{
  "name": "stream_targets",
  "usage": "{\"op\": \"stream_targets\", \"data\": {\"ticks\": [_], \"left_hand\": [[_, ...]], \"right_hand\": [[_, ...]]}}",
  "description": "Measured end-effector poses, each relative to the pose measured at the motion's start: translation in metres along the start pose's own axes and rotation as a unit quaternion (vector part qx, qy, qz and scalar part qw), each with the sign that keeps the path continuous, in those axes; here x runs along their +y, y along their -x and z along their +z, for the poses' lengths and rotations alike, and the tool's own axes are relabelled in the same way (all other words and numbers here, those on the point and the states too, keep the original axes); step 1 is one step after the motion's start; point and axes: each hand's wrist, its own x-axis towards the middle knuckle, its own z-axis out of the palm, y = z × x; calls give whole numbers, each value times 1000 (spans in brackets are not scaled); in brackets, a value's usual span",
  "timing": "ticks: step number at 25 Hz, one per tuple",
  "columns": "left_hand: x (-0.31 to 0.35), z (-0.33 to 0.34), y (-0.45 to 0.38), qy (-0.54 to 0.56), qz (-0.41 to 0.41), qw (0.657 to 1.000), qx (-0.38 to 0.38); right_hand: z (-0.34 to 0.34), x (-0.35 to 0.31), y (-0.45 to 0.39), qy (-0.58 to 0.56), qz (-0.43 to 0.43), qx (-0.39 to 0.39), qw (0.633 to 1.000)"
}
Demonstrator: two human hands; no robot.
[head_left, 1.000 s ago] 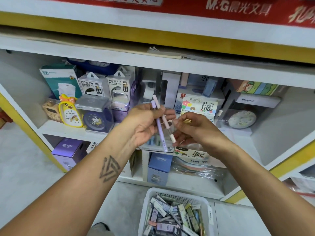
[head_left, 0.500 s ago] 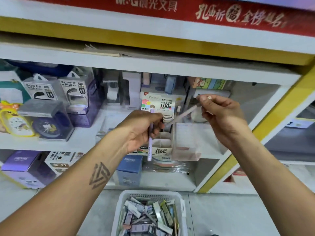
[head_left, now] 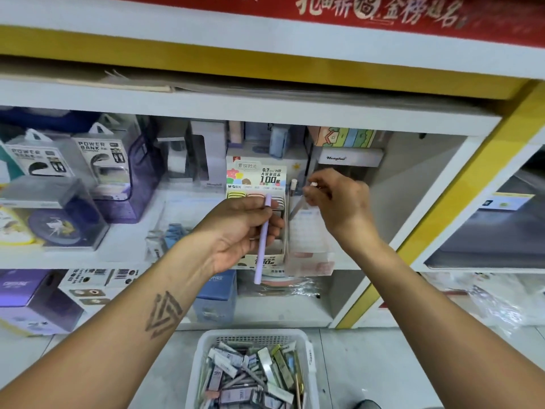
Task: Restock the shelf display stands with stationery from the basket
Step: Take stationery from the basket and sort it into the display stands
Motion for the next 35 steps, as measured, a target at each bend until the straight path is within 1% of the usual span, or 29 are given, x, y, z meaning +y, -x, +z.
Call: {"op": "stream_targets", "data": {"ticks": [2, 6, 10, 14, 16, 18, 19, 20, 21, 22, 23, 24, 25, 26, 27, 28, 29, 30, 31, 32, 33, 34, 35], "left_hand": [[0, -4, 0, -3, -2, 1000, -2], [0, -6, 0, 1, 1, 1000, -7], [0, -3, 3, 16, 4, 1000, -12], [-2, 0, 2, 48, 2, 999, -23], [-3, 0, 2, 53, -1, 998, -26], [-4, 1, 2, 49, 0, 999, -24], [-4, 1, 2, 47, 5, 999, -22], [-4, 1, 1, 43, 12, 999, -21], [-4, 1, 0, 39, 20, 999, -18], [-4, 2, -1, 35, 29, 999, -16], [-4, 4, -1, 31, 36, 999, -14], [-5, 6, -2, 29, 43, 999, -14], [-6, 9, -3, 28, 51, 998, -12], [-7, 12, -4, 18, 66, 998, -3], [-7, 15, -6, -20, 95, 995, 16], [-9, 16, -10, -93, 141, 985, 45], [-11, 15, -12, -187, 195, 960, 74], [-14, 14, -14, -286, 250, 920, 91], [-17, 13, -14, -376, 301, 871, 95], [-20, 11, -15, -448, 339, 823, 84], [-25, 10, -16, -503, 355, 785, 65], [-29, 9, -17, -545, 351, 760, 45], [-33, 9, -18, -578, 336, 743, 29]], "right_hand": [[5, 0, 0, 16, -11, -10, 1000], [6, -4, -3, -2, -14, -22, 1000], [11, -8, -4, 14, -36, -48, 998], [18, -9, 0, 9, 32, -72, 997], [19, -10, 2, 46, 8, -84, 995], [15, -12, 1, 91, -37, -66, 993], [13, -15, 0, 72, -38, -49, 995], [10, -18, -1, 8, -9, -48, 999], [6, -22, -1, -87, 40, -73, 993], [3, -27, 0, -176, 92, -115, 973], [1, -30, 2, -236, 126, -156, 951], [-2, -32, 4, -266, 138, -182, 937], [-6, -33, 6, -289, 141, -187, 928], [-11, -34, 4, -311, 146, -168, 924], [-19, -33, 0, -335, 156, -127, 920], [-27, -29, -4, -339, 161, -73, 924], [-35, -25, -9, -315, 158, -17, 936], [-39, -19, -12, -265, 150, 26, 952], [-41, -14, -13, -205, 138, 50, 968], [-38, -9, -11, -149, 128, 54, 979], [-34, -6, -9, -105, 118, 45, 986], [-28, -4, -5, -71, 105, 32, 991], [-23, -3, -2, -44, 90, 22, 995]]}}
